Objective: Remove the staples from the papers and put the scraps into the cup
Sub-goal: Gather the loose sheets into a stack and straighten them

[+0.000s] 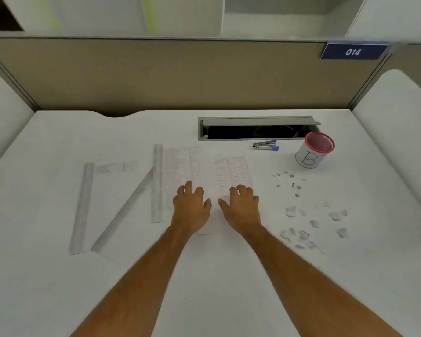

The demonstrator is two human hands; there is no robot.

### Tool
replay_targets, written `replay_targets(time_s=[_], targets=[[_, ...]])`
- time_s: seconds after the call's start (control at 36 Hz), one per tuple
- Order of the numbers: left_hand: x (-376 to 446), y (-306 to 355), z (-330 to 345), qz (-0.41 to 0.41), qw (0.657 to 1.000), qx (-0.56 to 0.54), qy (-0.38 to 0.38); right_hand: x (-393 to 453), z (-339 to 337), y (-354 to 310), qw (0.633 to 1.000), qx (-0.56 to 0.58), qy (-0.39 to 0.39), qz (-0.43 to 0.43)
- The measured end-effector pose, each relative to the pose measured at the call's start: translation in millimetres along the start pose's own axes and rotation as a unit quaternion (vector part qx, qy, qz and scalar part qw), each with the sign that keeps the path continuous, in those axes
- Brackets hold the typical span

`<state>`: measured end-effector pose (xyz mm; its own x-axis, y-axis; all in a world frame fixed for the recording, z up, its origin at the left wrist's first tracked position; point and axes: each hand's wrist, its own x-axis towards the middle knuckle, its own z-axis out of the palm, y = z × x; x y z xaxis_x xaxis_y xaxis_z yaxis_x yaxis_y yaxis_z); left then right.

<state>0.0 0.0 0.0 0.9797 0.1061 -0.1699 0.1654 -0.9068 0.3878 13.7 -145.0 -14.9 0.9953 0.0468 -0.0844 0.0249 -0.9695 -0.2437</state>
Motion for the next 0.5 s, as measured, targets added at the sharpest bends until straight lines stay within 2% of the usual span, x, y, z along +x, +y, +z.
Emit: replay_targets(time_s=[0.17,0.33,0.5], targets=[[4,-23,3,-0.104,0.994,-0.016,0.023,1,15,-17,0.999,0.025,-0.022,-0.035],[15,-59,-13,-0.212,0.976,-0.038,0.034,0,26,-24,0.997,-0.004,-0.044,-0.066],[30,-71,-27,-0.285,0.953,-0.09,0.041,2,30,-26,0.997,-0.013,-0.041,-0.059]])
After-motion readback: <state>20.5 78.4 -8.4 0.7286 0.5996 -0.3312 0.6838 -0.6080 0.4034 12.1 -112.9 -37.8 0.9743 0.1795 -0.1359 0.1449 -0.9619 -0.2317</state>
